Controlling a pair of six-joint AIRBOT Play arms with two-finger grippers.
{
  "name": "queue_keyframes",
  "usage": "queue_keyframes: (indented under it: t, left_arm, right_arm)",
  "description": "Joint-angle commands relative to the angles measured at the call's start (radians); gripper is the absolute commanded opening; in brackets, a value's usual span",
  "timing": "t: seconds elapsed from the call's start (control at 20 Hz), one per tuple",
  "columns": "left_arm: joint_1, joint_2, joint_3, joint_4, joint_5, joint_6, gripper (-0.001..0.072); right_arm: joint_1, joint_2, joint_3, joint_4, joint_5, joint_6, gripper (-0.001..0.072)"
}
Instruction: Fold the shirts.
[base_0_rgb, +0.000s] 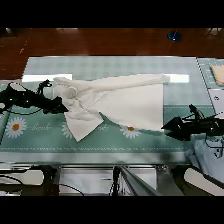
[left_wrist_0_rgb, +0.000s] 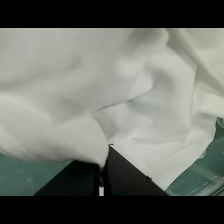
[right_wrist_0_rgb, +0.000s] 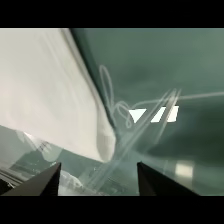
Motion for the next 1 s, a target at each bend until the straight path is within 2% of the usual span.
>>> queue_keyframes:
  t: [0.0,0.05,0.1,0.15,0.2,0.25,0.4,0.55,0.75,0.95]
  left_arm:
    - [0.001,0.001,0.001,0.000,-0.001,0.002,0.0034]
    - [0.001,0.001,0.001,0.000,-0.001,0.002,0.0034]
    - [0.001,0.001,0.001,0.000,-0.002,0.002,0.0034]
    - [0.001,0.001,0.001,0.000,-0.002,0.002,0.0034]
    - [0.001,0.001,0.001,0.000,-0.005,0.003,0.0034]
    - [0.001,0.001,0.001,0.000,-0.011,0.006,0.0034]
    - [0.001,0.008,0.029,0.000,-0.070,0.050,0.0033]
    - [0.001,0.109,0.117,-0.001,-0.116,0.057,0.0032]
    - [0.002,0.389,0.323,-0.008,-0.115,0.053,0.0031]
    - [0.002,0.684,0.554,-0.013,-0.017,0.027,0.0031]
  right_arm:
    - [0.058,0.001,-0.048,0.059,-0.135,0.011,0.0524]
    - [0.113,0.001,-0.048,0.062,-0.185,0.036,0.0517]
    - [0.169,0.001,-0.048,0.066,-0.241,0.066,0.0426]
    - [0.227,0.001,-0.048,0.068,-0.306,0.103,0.0287]
    - [0.270,0.001,-0.047,0.072,-0.355,0.126,0.0084]
    - [0.301,0.001,-0.044,0.091,-0.379,0.131,0.0024]
    - [0.335,0.029,0.011,0.184,-0.303,0.047,0.0022]
    - [0.333,0.192,0.150,0.210,-0.177,0.029,0.0022]
    - [0.333,0.440,0.478,0.200,-0.163,0.046,0.0022]
    - [0.333,0.518,0.885,0.039,-0.173,0.146,0.0023]
